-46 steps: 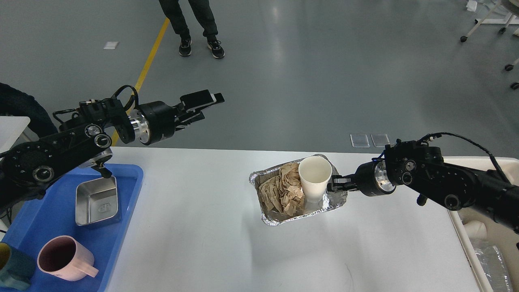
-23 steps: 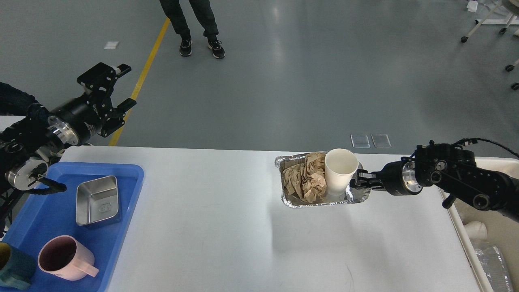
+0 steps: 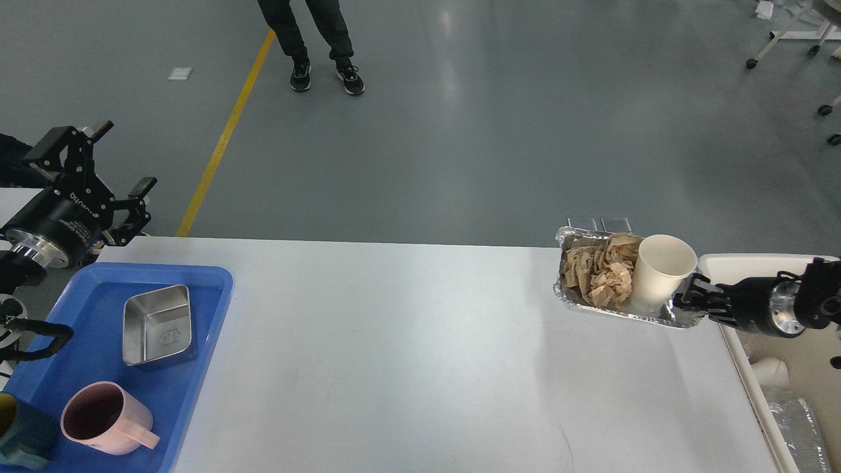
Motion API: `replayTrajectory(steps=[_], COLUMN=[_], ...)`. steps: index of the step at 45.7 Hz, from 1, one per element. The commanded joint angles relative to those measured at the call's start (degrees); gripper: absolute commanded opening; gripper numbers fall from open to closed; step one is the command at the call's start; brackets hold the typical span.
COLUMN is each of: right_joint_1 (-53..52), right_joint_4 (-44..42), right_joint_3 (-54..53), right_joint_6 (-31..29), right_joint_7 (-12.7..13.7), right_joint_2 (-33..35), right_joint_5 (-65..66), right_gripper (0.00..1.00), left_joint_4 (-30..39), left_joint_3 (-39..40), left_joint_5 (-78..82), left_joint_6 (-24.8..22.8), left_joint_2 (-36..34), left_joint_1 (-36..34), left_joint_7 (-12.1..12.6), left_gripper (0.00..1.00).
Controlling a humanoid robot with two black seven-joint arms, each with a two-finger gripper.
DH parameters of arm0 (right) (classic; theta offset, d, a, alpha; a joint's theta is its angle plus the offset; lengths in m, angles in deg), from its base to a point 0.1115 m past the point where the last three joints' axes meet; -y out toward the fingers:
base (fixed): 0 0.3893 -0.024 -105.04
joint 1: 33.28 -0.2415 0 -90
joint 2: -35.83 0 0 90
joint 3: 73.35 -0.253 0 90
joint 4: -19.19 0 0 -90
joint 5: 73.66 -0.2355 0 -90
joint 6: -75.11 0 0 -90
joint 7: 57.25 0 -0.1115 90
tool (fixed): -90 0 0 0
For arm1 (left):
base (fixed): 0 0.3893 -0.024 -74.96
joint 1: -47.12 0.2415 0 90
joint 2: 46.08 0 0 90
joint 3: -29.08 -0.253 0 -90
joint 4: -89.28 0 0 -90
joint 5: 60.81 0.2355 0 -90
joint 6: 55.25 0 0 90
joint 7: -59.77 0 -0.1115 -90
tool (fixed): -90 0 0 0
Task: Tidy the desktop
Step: 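Carry the foil tray with the right gripper to the beige waste bin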
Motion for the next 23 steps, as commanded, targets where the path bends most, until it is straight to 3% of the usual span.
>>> replayTrajectory(steps=[1, 7, 23], right_joint_1=[0.96, 2.98, 8.52], right_joint_4=[0.14, -1.78, -12.07], right_joint_3=[-0.08, -0.08, -0.08], right_joint_6=[1.51, 1.77, 1.68], right_joint_7=[-0.02, -0.28, -1.34], right_joint_2=[4.61, 7.52, 7.17], right_joint_5=[-8.43, -16.7, -21.63], right_gripper=[0.0, 0.0, 0.0], left_joint_4=[-0.2, -0.73, -8.46], left_joint_3=[2.17, 2.96, 3.76], left_joint_5=[-1.71, -3.47, -5.67], left_joint_6=[0.41, 0.76, 0.32], left_joint_2=[2.1, 4.22, 6.94], left_joint_1=[0.25, 0.33, -0.19], left_joint_7=[-0.26, 0.18, -0.35], left_gripper=[0.97, 0.97, 0.97])
